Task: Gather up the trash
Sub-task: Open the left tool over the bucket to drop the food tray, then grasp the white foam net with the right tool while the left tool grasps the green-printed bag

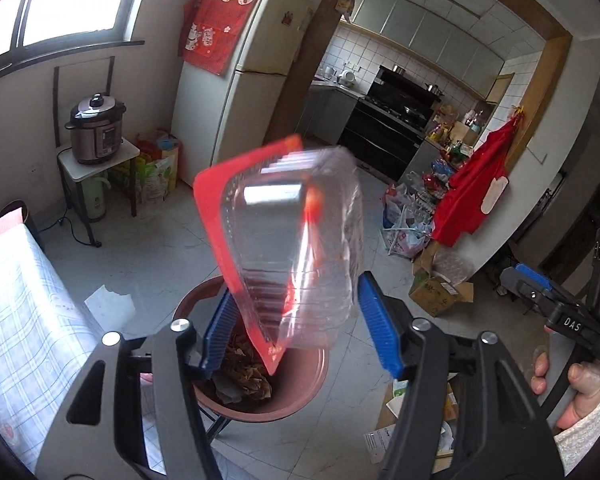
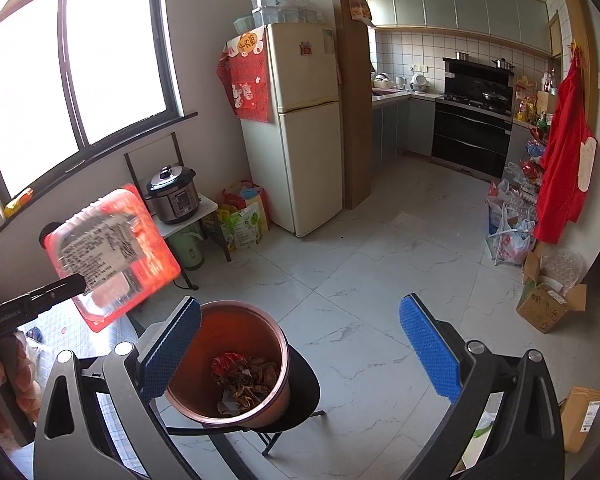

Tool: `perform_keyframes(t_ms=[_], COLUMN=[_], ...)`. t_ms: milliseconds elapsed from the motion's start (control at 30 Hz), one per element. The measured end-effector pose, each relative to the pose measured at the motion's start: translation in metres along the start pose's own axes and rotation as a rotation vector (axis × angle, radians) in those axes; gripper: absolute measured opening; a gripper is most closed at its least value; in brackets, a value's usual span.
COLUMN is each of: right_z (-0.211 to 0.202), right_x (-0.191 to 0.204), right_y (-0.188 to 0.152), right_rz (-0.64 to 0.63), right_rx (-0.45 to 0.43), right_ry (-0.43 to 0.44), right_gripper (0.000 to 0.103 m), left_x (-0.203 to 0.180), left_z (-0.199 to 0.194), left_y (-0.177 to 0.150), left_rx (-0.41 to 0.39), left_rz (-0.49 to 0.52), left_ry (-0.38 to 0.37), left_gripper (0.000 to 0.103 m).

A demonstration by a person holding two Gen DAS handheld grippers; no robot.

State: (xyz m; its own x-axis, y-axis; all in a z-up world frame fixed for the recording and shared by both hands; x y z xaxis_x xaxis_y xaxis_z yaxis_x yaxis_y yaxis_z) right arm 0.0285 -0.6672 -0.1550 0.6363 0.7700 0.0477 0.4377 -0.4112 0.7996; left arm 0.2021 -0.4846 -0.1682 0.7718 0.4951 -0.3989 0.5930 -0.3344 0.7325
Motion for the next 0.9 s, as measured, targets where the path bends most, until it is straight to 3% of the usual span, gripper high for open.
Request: perform_keyframes(t_ms=[33,133,267,433,633,900], right_z=[-0.001,-0.002,-0.001,0.0,-0.005,-0.019], right_x=[-0.001,-0.001,0.009,0.039,0.099,0.187], right_y=[-0.001,-0.002,0.0,0.005,0.002,-0.011], right_rz=[0.004,0.006,0.003,-0.02,-0.085,-0.156], right_rx=[0.0,0.001,0.011,0.018,0.029,0.047], right_ry=[0.001,0.007,0.023,0.07,0.139,0.244], right_gripper=[0.098,0.098,0.098,0.097,0.097,0.097], left_x=[-0.001,-0.002,0.014,0.052,0.107,0.177], left_z=[0.001,-0.009,-0.036,-0.093,-0.193,-0.372], left_y=[0.003,0.005,0.004,-0.003,-0.027,-0.1], left_rx=[-0.01,-0.038,-0.045,-0.095,-0.185,-0.346], left_rz=[0.012,0.019,0.013,-0.023,-0.079,-0.21], left_ry=[0.014,0.023,0.066,0.192,0.355,0.648], left_gripper=[0.084,0.096,0.097,0.097,0.097,0.097])
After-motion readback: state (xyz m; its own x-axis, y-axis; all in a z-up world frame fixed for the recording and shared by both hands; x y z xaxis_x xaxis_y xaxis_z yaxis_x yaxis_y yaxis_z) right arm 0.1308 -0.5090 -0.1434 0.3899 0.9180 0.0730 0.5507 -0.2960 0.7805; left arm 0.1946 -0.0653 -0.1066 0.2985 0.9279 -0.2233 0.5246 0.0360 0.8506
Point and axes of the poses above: each gripper's, at about its wrist camera, not at the fingertips, and z roughly the way its jaws point, x to its left, y to its top, the point moved 5 cm from there along z, roughly the way its jaws point, and after that the axes turned 7 degrees about -y, right-handed, at the moved point
